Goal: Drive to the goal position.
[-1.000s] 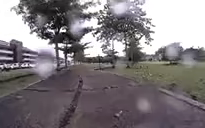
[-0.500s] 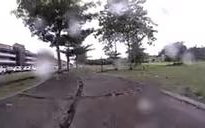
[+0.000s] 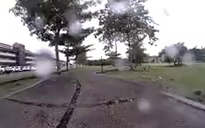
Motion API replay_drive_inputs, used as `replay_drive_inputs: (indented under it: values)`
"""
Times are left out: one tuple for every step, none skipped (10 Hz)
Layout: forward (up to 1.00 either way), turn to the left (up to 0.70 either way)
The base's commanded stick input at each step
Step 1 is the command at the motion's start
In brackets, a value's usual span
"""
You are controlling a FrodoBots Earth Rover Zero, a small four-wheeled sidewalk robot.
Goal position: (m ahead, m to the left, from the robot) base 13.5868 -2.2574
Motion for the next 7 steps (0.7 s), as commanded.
replay_drive_inputs:
  values:
    - [0.69, 0.00]
    - [0.69, 0.00]
    - [0.69, 0.00]
    - [0.69, 0.00]
    - [0.69, 0.00]
    - [0.69, 0.00]
    - [0.69, 0.00]
